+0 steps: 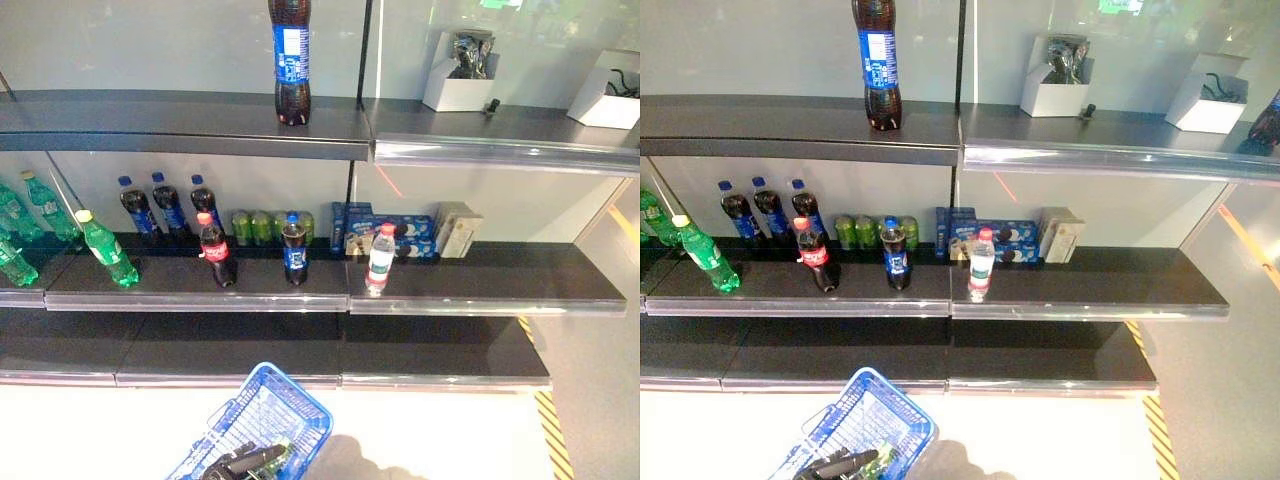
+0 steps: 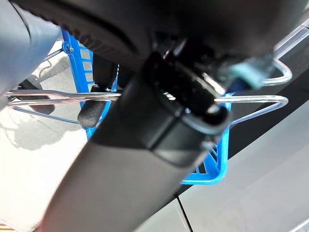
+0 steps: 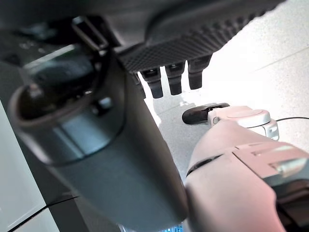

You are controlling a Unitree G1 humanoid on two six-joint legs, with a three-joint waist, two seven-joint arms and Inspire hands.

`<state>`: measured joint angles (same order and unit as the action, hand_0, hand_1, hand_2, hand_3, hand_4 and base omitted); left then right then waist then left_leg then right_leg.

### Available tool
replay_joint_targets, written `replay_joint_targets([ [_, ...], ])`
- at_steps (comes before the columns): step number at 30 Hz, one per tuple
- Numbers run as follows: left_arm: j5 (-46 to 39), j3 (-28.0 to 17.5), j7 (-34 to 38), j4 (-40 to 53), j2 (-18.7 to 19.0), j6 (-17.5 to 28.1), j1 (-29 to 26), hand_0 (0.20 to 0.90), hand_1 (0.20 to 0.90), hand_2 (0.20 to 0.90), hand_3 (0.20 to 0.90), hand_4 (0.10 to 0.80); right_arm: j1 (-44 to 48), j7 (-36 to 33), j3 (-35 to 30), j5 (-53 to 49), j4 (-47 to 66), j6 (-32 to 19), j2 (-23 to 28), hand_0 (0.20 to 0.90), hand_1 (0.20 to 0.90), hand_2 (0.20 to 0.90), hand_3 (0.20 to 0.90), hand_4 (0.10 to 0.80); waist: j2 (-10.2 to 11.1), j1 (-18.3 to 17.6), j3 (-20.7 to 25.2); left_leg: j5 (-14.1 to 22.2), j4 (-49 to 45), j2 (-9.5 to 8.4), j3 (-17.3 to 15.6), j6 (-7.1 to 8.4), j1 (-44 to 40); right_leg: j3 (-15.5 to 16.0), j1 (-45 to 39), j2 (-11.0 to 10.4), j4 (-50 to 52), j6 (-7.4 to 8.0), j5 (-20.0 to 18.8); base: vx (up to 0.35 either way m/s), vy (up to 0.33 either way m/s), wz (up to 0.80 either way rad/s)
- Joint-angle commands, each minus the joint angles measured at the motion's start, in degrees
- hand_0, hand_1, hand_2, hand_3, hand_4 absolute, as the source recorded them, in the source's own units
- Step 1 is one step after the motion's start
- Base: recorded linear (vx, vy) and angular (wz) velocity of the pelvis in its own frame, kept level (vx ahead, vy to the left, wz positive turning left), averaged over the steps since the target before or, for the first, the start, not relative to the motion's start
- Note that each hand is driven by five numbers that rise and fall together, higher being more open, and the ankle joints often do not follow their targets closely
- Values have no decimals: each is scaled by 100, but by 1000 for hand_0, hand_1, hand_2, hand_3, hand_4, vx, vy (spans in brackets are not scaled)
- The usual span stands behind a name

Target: Pick up the drink and place into the basket.

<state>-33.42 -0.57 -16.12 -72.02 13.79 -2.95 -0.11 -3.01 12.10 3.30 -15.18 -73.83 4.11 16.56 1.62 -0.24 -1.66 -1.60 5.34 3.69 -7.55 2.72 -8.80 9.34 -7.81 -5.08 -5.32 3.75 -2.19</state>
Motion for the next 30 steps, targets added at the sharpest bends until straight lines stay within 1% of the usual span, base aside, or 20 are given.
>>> replay_joint_targets([
  [1,428,280,-288,-150,237,168,-125,300,300,300,200,100,368,80,249,114,-419,-12,64,900,900,900,900,800,-178,104,-221,376,-34,-367,-44,-89,-59,225,-177,34,136,284,147,0,0,0],
  [5,250,263,-344,-132,243,214,-118,300,300,300,200,100,359,90,241,123,-411,-3,76,900,900,900,900,800,-173,103,-227,377,-34,-362,-53,-88,-60,222,-176,39,127,286,140,0,0,0],
  [16,297,256,-353,-154,226,248,-97,300,300,300,200,100,330,92,224,92,-454,-43,52,900,900,900,900,800,-147,97,-226,370,-34,-346,-76,-77,-45,212,-158,50,119,283,131,0,0,0],
  [22,233,240,-343,-137,242,222,-98,300,300,300,200,100,315,97,237,127,-447,-23,63,900,900,900,900,800,-151,84,-254,358,-34,-308,-92,-55,-30,192,-143,91,97,268,131,-1,-48,0],
  [27,242,232,-232,-143,249,192,-96,300,300,300,200,100,305,92,238,119,-448,-34,42,900,900,900,900,800,-154,100,-292,315,-34,-239,-94,-3,5,258,-130,125,92,249,144,-19,-142,0],
  [30,155,224,-185,-119,243,197,-121,300,300,300,200,100,343,115,254,148,-437,6,74,900,900,900,900,800,-212,96,-366,226,-34,-165,-26,70,48,240,-71,180,180,184,218,-38,-170,2],
])
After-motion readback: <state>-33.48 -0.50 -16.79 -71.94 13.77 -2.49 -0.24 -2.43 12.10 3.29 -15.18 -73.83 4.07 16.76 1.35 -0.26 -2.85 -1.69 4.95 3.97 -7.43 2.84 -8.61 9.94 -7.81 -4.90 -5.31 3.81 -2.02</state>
